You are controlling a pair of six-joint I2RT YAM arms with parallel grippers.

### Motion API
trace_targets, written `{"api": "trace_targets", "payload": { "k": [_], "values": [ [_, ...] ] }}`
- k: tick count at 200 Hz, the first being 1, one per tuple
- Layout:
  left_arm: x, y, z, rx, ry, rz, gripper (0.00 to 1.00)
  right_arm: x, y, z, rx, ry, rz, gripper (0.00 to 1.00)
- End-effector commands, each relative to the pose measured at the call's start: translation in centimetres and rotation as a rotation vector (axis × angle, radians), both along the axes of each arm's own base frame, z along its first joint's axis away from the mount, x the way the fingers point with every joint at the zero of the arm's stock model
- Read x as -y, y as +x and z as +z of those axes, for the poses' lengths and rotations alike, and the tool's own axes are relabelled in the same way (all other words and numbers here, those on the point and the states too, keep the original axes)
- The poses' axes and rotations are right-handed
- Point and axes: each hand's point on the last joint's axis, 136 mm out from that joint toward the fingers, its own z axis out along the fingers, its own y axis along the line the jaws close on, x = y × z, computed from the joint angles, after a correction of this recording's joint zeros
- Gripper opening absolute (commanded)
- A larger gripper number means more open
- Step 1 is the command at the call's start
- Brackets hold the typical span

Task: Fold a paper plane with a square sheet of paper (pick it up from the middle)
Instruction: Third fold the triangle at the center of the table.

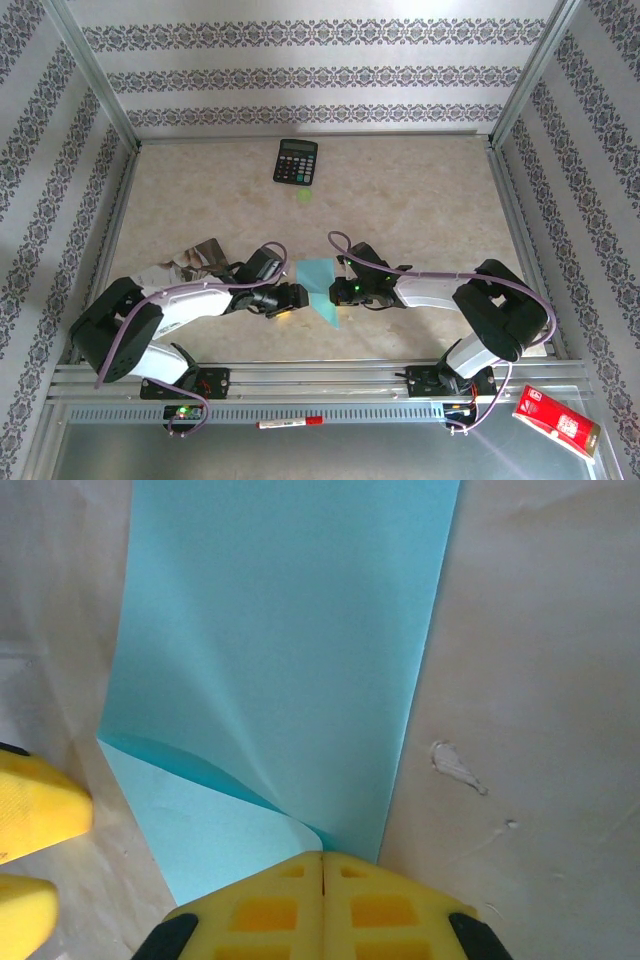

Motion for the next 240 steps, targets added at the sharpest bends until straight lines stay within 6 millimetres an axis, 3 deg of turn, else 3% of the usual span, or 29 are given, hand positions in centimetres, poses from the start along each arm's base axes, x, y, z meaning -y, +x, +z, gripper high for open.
{"api": "trace_targets", "payload": {
  "k": [1, 56, 97, 146, 212, 240],
  "values": [
    [1.2, 1.6, 1.0, 0.037, -0.021, -0.001, 0.57, 1.3, -1.1, -1.8, -0.059, -0.035, -0.028, 0.04],
    [1.5, 3.8, 1.0, 0.034, -0.055, 0.033, 0.57, 1.1, -1.1, -2.0, -0.064, -0.03, -0.024, 0.03],
    [1.2, 5.1, 1.7, 0.047, -0.075, 0.059, 0.47, 1.3, -1.1, -2.0, -0.065, -0.033, -0.025, 0.02],
    [0.4, 5.6, 1.1, 0.031, -0.039, 0.066, 0.43, 1.5, -1.2, -2.1, -0.066, -0.036, -0.026, 0.02],
    [0.9, 5.7, 1.0, 0.028, -0.062, 0.049, 0.42, 1.7, -1.1, -2.2, -0.067, -0.038, -0.031, 0.02],
    [1.5, 5.4, 1.4, 0.05, -0.105, 0.01, 0.37, 1.9, -1.0, -2.4, -0.074, -0.043, -0.039, 0.02]
  ]
}}
